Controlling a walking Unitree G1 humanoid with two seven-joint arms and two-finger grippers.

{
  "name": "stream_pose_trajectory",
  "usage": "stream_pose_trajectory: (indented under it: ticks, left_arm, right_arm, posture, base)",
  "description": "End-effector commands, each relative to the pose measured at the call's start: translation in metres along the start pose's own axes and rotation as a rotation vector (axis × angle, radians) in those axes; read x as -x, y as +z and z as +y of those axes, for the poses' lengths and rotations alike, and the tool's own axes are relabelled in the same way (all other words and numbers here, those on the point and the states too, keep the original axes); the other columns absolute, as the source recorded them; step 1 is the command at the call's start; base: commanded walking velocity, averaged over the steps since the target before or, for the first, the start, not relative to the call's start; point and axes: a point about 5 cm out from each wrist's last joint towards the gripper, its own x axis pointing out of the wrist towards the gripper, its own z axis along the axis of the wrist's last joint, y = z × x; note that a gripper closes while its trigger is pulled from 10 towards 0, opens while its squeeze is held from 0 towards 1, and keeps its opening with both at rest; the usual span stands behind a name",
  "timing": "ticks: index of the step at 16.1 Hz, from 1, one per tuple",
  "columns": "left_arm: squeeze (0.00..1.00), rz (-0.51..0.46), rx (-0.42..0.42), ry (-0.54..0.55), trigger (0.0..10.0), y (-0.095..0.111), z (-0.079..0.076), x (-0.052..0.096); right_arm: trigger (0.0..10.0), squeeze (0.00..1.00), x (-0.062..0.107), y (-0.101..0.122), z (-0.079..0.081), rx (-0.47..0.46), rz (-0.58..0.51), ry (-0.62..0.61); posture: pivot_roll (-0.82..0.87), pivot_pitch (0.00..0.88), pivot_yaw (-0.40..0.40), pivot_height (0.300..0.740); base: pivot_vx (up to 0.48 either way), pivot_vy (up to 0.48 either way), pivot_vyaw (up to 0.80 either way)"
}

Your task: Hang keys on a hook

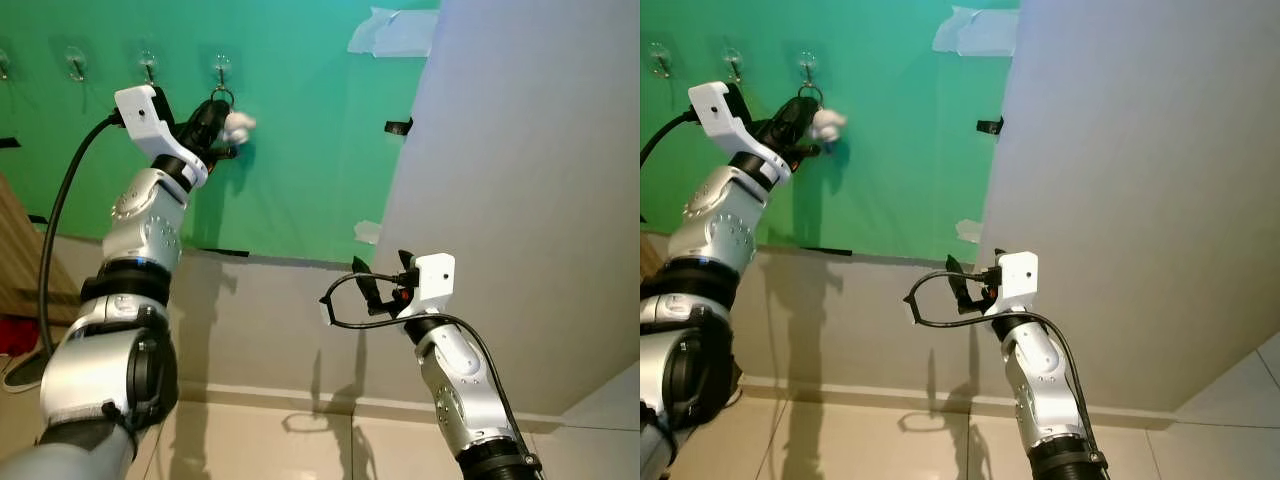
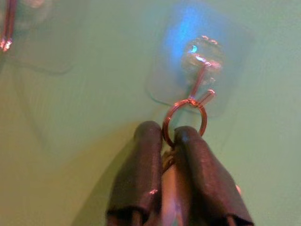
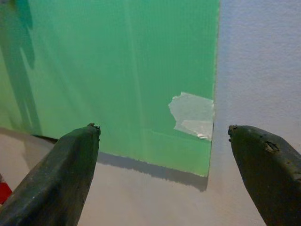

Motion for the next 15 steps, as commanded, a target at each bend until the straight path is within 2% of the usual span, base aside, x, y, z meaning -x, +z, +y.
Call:
stream_pose_trajectory:
  ticks: [1, 2, 3, 4, 6, 7, 8, 9, 10, 11, 12, 13, 14, 15]
  left_arm:
    - [1.00, 0.096, -0.133, -0.013, 10.0, -0.016, -0.001, 0.009]
    - [1.00, 0.128, -0.222, -0.025, 10.0, -0.021, 0.000, 0.019]
    - [1.00, 0.134, -0.264, -0.038, 10.0, -0.023, -0.002, 0.023]
    - [1.00, 0.127, -0.262, -0.045, 10.0, -0.023, -0.004, 0.024]
    - [1.00, 0.057, -0.333, -0.077, 10.0, -0.016, -0.017, 0.031]
    - [1.00, 0.029, -0.410, -0.089, 10.0, -0.014, -0.025, 0.038]
    - [1.00, 0.029, -0.445, -0.107, 10.0, -0.024, -0.034, 0.053]
    - [1.00, 0.036, -0.446, -0.114, 10.0, -0.030, -0.038, 0.060]
    - [1.00, 0.099, -0.400, -0.112, 10.0, -0.053, -0.045, 0.084]
    - [1.00, 0.128, -0.376, -0.101, 10.0, -0.062, -0.048, 0.093]
    - [1.00, 0.221, -0.312, -0.057, 10.0, -0.086, -0.052, 0.118]
    - [1.00, 0.305, -0.304, -0.049, 10.0, -0.107, -0.056, 0.140]
    - [1.00, 0.366, -0.320, -0.042, 10.0, -0.119, -0.057, 0.155]
    - [1.00, 0.405, -0.305, -0.037, 10.0, -0.126, -0.057, 0.161]
  right_arm:
    - [10.0, 0.00, 0.003, 0.004, -0.007, -0.017, -0.012, -0.023]
    - [10.0, 0.00, 0.004, 0.003, -0.010, -0.023, -0.009, -0.035]
    - [10.0, 0.00, 0.004, 0.003, -0.011, -0.024, -0.006, -0.036]
    - [10.0, 0.00, 0.004, 0.003, -0.011, -0.022, -0.004, -0.034]
    - [10.0, 0.00, 0.005, 0.002, -0.011, -0.019, 0.007, -0.031]
    - [10.0, 0.00, 0.004, 0.002, -0.012, -0.014, 0.008, -0.030]
    - [10.0, 0.00, 0.004, 0.005, -0.014, 0.006, -0.007, -0.055]
    - [10.0, 0.00, 0.005, 0.006, -0.015, 0.014, -0.014, -0.069]
    - [10.0, 0.00, 0.013, 0.011, -0.021, 0.045, -0.038, -0.111]
    - [10.0, 0.00, 0.017, 0.012, -0.023, 0.060, -0.044, -0.126]
    - [10.0, 0.00, 0.032, 0.009, -0.030, 0.100, -0.029, -0.165]
    - [10.0, 0.00, 0.048, 0.001, -0.038, 0.147, 0.020, -0.209]
    - [10.0, 0.00, 0.058, -0.005, -0.044, 0.156, 0.062, -0.234]
    - [10.0, 0.00, 0.062, -0.009, -0.046, 0.145, 0.091, -0.256]
  posture:
    - [-0.05, 0.000, -0.006, 0.736]
    - [-0.04, 0.000, -0.012, 0.736]
    - [-0.03, 0.000, -0.017, 0.736]
    - [-0.03, 0.000, -0.017, 0.736]
    - [-0.01, 0.000, -0.028, 0.736]
    - [0.00, 0.000, -0.030, 0.736]
    - [0.00, 0.000, -0.032, 0.736]
    - [0.00, 0.000, -0.032, 0.736]
    - [0.01, 0.000, -0.040, 0.736]
    - [0.01, 0.000, -0.040, 0.736]
    - [0.01, 0.000, -0.041, 0.736]
    - [0.01, 0.000, -0.042, 0.736]
    - [0.00, 0.000, -0.045, 0.736]
    - [-0.01, 0.000, -0.045, 0.736]
  base:
    - [0.000, 0.000, 0.00]
    - [0.000, 0.000, 0.00]
    - [0.000, 0.000, 0.00]
    - [0.000, 0.000, 0.00]
    - [0.000, 0.000, 0.00]
    - [0.000, 0.000, 0.00]
    - [0.000, 0.000, 0.00]
    - [0.000, 0.000, 0.00]
    - [0.000, 0.000, 0.00]
    - [0.000, 0.000, 0.00]
    - [0.000, 0.000, 0.00]
    - [0.000, 0.000, 0.00]
    - [0.000, 0.000, 0.00]
    - [0.000, 0.000, 0.00]
